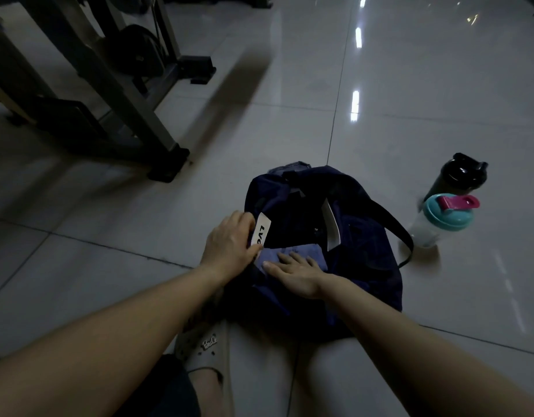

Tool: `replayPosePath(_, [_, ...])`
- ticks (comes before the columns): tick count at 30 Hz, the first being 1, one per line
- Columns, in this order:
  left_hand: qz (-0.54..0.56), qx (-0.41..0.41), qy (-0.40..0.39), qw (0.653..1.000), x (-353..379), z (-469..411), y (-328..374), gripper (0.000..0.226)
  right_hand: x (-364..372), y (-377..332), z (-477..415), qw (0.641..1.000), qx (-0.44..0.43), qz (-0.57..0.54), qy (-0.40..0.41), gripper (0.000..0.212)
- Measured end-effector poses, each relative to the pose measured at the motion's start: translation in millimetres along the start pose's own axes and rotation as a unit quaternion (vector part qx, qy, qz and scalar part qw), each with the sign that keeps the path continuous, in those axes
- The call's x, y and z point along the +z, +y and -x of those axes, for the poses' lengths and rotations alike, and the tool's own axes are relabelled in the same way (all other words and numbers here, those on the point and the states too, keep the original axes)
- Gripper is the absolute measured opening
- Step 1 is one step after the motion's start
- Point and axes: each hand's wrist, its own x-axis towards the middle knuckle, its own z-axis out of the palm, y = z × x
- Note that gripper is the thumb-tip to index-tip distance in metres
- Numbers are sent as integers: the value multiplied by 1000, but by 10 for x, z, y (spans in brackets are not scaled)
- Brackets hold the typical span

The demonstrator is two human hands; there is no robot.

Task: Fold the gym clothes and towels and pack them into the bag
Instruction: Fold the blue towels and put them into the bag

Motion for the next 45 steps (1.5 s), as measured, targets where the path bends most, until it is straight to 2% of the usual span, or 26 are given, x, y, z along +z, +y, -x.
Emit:
replayPosePath(2, [-102,76,-12,992,-16,45,38,35,-21,-5,34,1000,-2,-18,4,64])
replayPosePath(3, [-146,84,-35,985,-33,51,44,34,-31,-11,55,1000,-2,-25,6,63])
replayPosePath(5, [-195,36,-96,975,-57,50,50,41,-37,-31,92,999,-1,-32,6,63])
replayPosePath(7, [-181,-51,-144,972,-68,51,74,53,-37,-48,113,999,0,-37,9,66])
replayPosePath(10, [-107,-164,-169,966,13,89,109,64,-38,-59,130,999,-3,-40,14,70])
replayPosePath(13, [-66,-229,-158,958,103,123,123,69,-23,-51,112,999,-6,-37,17,70])
replayPosePath(16, [-38,-255,-148,955,156,110,120,71,19,-21,59,999,-11,-32,28,68])
replayPosePath(21, [-31,-244,-155,957,334,106,50,68,37,42,9,999,-16,-37,36,66])
replayPosePath(25, [-15,-266,-170,949,393,92,7,64,62,57,-1,998,-21,-39,40,64])
replayPosePath(30, [-65,-231,-189,952,438,67,102,39,61,72,-24,998,-23,-32,40,64])
replayPosePath(33, [-58,-224,-192,954,405,46,153,22,66,86,-35,998,-23,-28,42,64])
replayPosePath(37, [24,-222,-143,964,303,-1,188,16,55,119,-40,999,-15,-27,40,59])
replayPosePath(40, [91,-222,-101,966,205,-46,260,26,55,103,-42,999,-13,-15,34,57])
replayPosePath(43, [169,-192,-70,964,111,-124,383,31,58,123,-56,998,-14,-41,34,66])
replayPosePath(45, [201,-174,-55,963,67,-155,426,28,39,152,-39,992,-30,-107,51,81])
